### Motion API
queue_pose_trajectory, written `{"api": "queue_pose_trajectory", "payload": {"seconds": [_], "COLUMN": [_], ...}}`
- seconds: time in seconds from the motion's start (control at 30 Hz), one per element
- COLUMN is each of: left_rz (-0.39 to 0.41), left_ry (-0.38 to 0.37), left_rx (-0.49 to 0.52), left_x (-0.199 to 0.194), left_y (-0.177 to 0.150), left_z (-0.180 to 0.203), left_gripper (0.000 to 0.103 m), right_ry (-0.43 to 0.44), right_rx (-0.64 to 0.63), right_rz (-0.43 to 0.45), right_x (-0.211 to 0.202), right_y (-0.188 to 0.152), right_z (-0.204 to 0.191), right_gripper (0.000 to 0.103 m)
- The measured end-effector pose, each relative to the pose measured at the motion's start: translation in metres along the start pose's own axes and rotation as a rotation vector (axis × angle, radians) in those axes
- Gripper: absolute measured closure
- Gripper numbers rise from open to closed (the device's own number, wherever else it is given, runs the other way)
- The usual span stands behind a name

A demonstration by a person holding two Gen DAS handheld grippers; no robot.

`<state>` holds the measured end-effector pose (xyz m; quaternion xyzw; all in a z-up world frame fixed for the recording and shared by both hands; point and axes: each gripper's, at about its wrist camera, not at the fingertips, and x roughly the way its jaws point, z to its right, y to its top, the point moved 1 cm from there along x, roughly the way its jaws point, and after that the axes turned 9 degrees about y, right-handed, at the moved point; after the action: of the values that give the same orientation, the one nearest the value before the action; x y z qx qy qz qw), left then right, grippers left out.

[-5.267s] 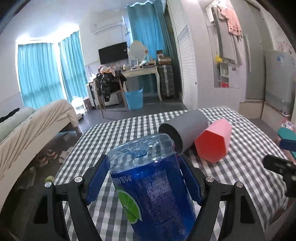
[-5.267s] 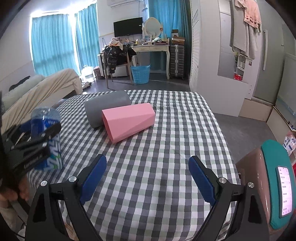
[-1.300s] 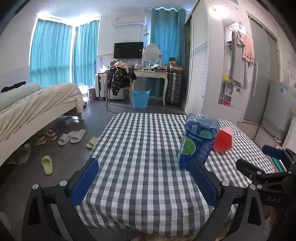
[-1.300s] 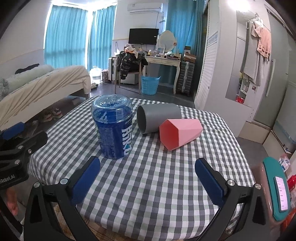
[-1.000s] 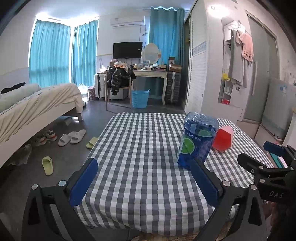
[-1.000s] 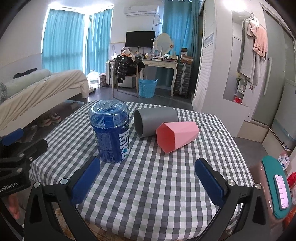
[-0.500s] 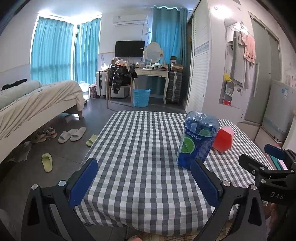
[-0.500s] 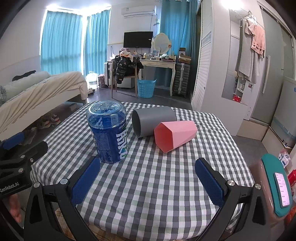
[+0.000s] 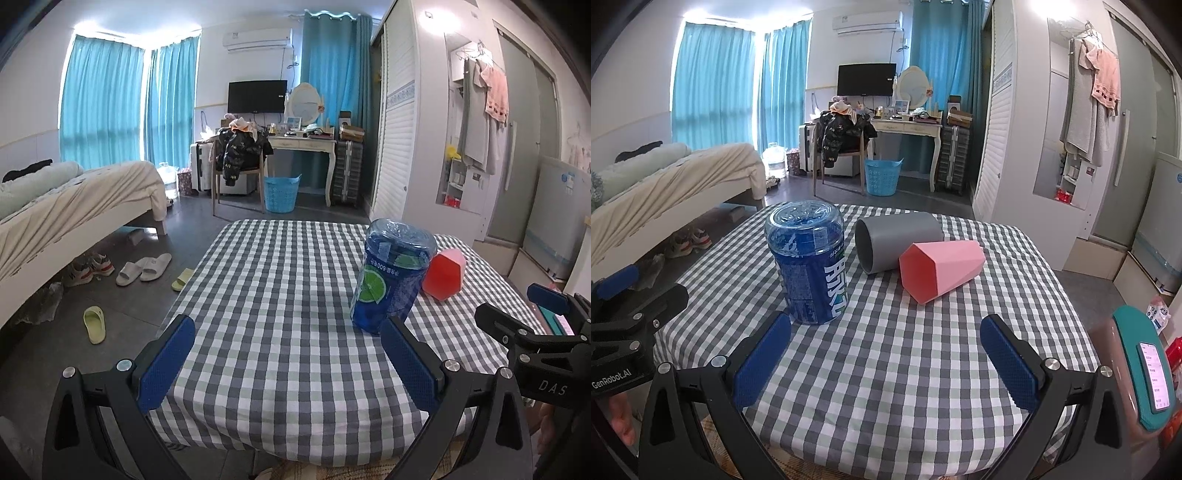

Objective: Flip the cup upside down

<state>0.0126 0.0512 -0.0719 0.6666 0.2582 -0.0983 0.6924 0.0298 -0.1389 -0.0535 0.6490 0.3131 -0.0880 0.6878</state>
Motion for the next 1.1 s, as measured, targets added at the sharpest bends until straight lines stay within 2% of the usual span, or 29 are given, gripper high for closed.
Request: {"api": "queue_pose_trajectory", "payload": {"seconds": [1.1], "left_rz": [0.001], "left_ry": [0.003], "left_rx": [0.004], "left_x": [-0.0013], "left_y": [-0.0024], "left_z": [0.0007], "left_gripper": [0.000], "right_ry": [0.002], "right_rx": [0.002], "right_rz": [-0.009], "right_x": [0.0022], "right_y": [-0.0029], "right_z": [-0.0019], "right_gripper": [0.000]}}
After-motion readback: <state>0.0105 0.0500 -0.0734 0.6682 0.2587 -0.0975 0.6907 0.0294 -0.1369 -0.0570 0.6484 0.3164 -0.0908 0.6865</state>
